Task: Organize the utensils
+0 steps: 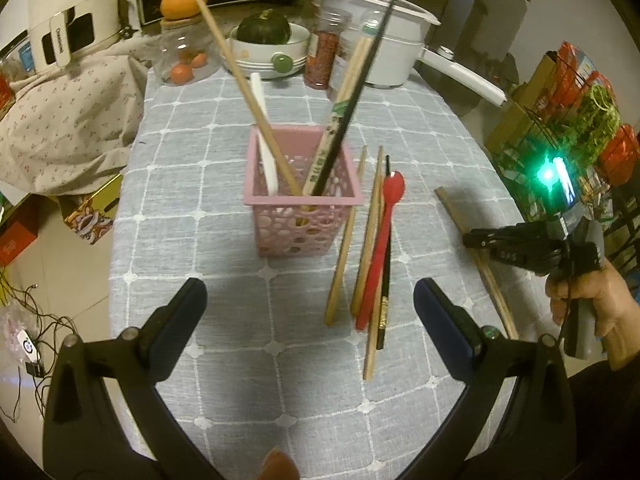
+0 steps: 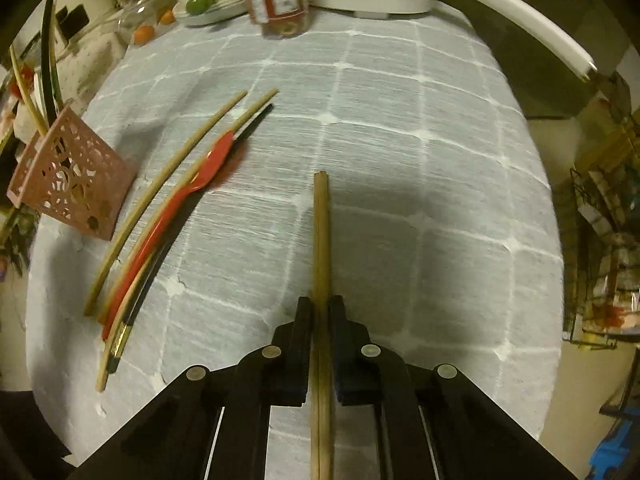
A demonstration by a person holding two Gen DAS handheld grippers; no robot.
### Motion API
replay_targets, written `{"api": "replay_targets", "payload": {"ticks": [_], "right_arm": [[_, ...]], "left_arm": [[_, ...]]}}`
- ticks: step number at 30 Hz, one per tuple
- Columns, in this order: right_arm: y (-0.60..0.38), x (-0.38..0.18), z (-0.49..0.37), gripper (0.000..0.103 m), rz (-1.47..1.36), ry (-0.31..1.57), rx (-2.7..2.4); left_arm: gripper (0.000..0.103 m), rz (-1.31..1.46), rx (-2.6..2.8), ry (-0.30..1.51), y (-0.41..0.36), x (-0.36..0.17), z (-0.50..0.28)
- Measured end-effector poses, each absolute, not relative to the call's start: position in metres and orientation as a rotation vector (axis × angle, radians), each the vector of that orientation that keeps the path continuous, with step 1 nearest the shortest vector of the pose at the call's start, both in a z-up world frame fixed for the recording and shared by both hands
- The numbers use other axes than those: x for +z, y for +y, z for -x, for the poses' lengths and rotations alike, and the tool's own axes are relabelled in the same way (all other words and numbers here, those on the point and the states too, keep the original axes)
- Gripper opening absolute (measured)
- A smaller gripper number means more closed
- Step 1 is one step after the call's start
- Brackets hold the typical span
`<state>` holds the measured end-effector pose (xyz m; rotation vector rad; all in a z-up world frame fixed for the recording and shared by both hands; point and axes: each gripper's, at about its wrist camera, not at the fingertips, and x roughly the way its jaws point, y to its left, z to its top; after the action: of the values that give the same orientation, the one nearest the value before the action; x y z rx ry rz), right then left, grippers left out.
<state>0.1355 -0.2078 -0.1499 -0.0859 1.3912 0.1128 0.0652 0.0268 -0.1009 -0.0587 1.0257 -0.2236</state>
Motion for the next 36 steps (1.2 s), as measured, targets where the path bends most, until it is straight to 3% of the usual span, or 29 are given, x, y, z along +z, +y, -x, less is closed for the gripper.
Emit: {"api": "replay_targets", "payload": {"ticks": [15,18,20,26,36], "right_arm": [[-0.241,-0.085,-0.1,0.008,-0.11,1.25,0.177],[-0.244,-0.078,-0.101,0.009,-0.139,1.236,0.198],[-0.247,-0.072,-0.102,0.008,-0.155,1.226,0.21],[-0.254,-0.062,-0.107,0.009,-0.178,1.207,0.229],[-0.275,-0.057,-0.107,0.009,-0.231,1.199,0.214]], "left_arm": [[0.099,-0.137,-0.319,1.022,-0.029,-0.096,-0.056],[0.085,-0.185,-0.335,1.046,-0.043,-0.1,-0.061],[0.068,-0.202,-0.356,1.07,-0.054,-0.102,-0.068],[0.043,-0.254,-0.404,1.146,-0.092,-0.111,-0.1],[0.041,-0.305,-0.271,1.222,-0.128,-0.144,-0.167]]}}
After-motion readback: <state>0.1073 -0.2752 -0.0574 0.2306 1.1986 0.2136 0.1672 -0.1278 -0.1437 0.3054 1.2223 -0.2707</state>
